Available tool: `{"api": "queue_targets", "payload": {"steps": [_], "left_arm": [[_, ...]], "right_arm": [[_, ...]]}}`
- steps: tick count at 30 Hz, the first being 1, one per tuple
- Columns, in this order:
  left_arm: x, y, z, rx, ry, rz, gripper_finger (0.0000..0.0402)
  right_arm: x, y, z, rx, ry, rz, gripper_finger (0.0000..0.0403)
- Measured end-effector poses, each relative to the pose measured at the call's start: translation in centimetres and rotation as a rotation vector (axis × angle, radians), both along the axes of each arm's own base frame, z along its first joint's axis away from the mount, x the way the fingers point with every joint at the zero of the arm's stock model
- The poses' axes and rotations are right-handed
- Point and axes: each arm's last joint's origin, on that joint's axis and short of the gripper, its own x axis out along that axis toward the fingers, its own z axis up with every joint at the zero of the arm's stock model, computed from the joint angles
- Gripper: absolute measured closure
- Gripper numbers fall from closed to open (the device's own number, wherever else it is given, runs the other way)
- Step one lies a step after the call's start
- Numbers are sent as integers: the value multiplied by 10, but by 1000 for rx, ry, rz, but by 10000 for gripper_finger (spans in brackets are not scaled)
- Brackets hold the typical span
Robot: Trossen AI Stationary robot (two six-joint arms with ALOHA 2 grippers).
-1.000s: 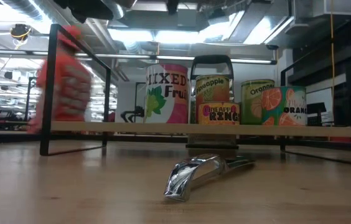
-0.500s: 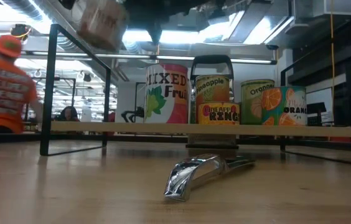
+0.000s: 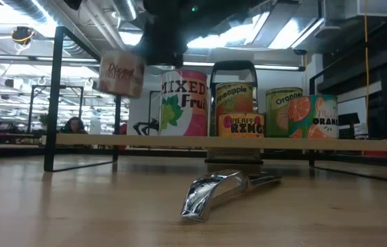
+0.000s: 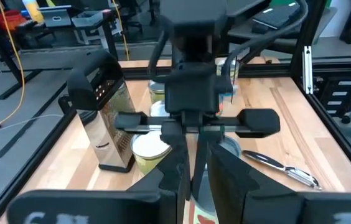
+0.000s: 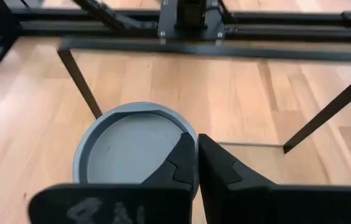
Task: Pick and place cans onto a shelf
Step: Put the canned diced tomatoes on the shelf
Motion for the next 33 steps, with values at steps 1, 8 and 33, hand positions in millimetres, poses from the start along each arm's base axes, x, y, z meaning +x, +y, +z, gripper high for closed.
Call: {"api": "queue_targets", "payload": {"steps": [1,8,33], "left_arm": [[0,0,0,0,1,0,347],[0,0,0,0,1,0,347],[0,0,0,0,3,0,347]], "right_arm": [[0,0,-3,0,10,0,394],[5,0,-18,15,44,-12,394],[12,0,-41,3,82,-13,388]]}}
